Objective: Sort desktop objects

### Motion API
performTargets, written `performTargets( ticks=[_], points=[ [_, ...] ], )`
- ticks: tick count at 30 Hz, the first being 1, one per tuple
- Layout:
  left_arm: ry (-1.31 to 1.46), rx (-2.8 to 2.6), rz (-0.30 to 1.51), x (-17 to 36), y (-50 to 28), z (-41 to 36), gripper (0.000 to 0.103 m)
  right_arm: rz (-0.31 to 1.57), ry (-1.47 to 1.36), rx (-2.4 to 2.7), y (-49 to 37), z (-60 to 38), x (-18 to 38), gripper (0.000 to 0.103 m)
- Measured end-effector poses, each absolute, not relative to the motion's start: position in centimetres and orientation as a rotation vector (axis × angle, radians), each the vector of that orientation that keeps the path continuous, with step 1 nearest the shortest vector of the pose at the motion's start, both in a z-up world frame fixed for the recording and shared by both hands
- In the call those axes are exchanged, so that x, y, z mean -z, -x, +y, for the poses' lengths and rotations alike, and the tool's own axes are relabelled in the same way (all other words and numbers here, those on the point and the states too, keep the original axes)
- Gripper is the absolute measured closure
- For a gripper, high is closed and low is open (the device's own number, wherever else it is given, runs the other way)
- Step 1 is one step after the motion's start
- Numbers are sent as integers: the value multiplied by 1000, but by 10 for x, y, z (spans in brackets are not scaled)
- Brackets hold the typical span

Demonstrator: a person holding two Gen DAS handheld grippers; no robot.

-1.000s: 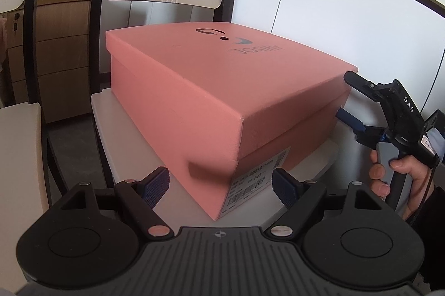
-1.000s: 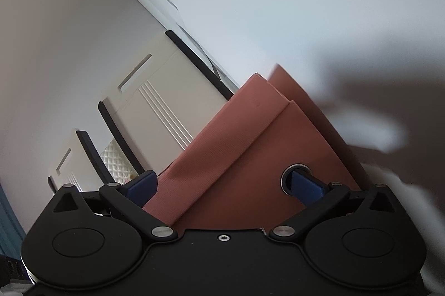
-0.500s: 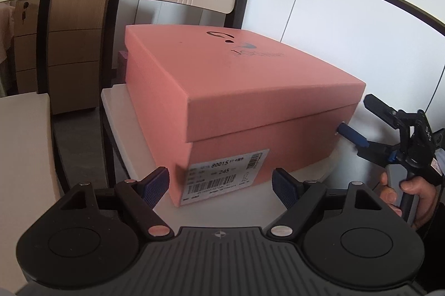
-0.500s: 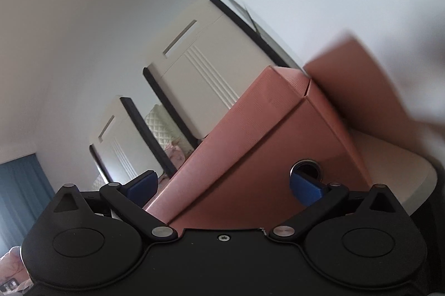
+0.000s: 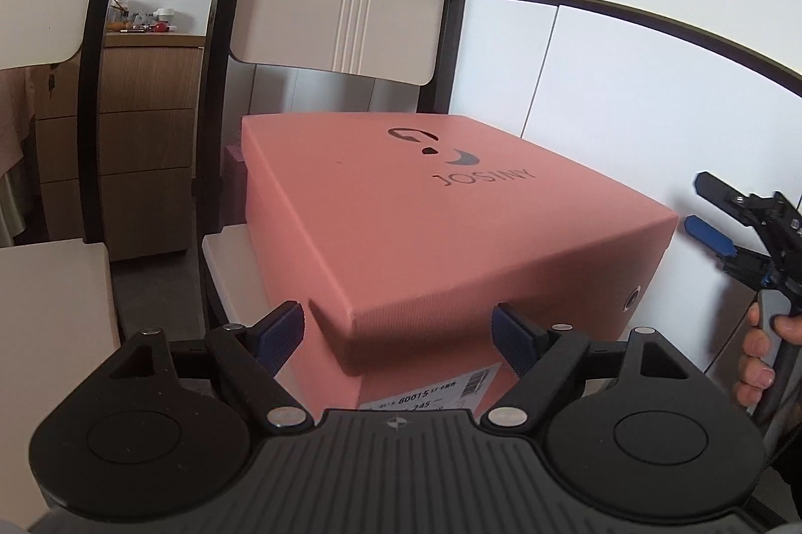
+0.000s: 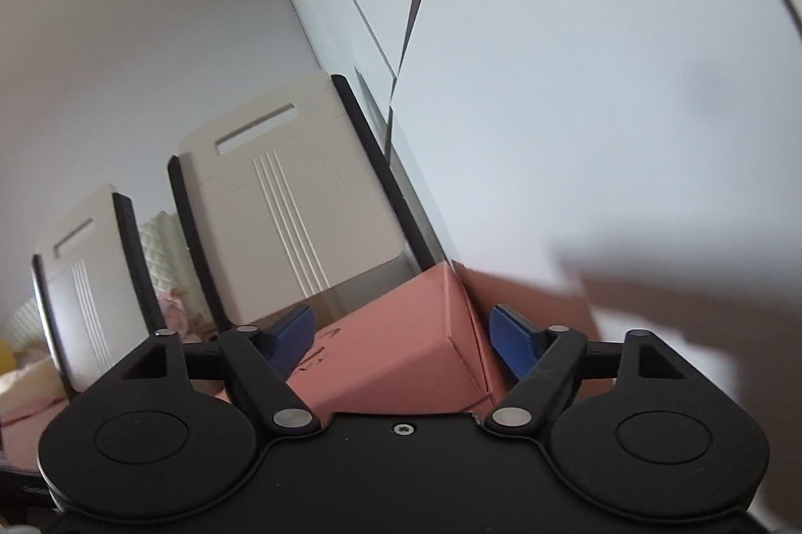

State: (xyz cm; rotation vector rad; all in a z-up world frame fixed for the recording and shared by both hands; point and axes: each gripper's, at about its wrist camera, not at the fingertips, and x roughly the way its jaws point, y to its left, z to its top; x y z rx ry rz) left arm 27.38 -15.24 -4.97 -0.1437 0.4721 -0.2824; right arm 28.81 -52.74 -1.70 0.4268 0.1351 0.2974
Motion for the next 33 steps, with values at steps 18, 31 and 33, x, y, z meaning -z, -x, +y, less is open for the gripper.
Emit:
performTargets(
  ticks=[18,31,33],
  points=[
    [42,263,364,25,-266,-178,13,161,-438,-262,-306,-534,19,68],
    [-74,279,322,19,-257,-202,13,178,-418,-309,-306,-533,23,57],
    [-40,250,350,25,-253,-188,13,187,-407,-318,-307,-531,23,49]
  ],
)
